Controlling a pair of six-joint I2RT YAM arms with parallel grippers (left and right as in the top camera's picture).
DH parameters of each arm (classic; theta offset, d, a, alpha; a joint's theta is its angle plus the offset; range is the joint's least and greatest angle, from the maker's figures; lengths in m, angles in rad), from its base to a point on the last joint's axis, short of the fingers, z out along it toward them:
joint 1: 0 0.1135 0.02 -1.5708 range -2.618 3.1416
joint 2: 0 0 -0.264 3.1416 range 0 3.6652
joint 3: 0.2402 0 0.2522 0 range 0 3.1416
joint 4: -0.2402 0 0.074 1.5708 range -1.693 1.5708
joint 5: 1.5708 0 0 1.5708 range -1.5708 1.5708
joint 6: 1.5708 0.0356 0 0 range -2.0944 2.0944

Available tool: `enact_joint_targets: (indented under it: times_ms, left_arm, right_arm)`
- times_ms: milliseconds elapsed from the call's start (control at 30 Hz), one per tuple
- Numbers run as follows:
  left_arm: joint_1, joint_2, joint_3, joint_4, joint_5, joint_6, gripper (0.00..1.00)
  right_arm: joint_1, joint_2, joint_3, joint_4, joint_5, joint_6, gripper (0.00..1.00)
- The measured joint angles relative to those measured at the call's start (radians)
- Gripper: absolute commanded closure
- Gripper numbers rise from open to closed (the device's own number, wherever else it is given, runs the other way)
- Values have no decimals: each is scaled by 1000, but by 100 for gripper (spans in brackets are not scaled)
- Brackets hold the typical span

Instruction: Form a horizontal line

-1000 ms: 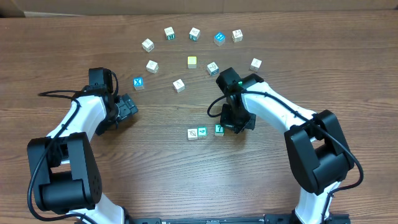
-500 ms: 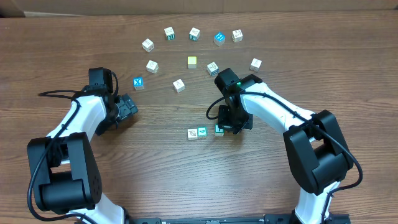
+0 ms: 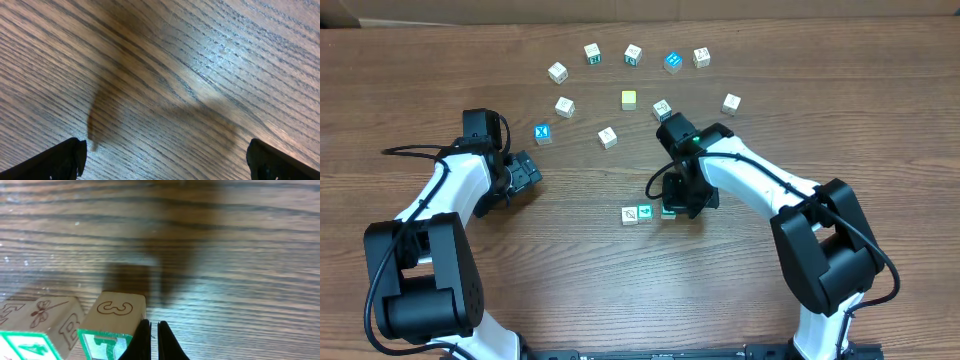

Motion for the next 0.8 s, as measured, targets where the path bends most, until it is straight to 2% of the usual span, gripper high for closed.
enact_joint_targets:
  times_ms: [800]
  left_arm:
    - [0, 0, 0, 0, 0, 0, 0]
  right_arm:
    - [2, 0, 0, 18, -51, -44, 96]
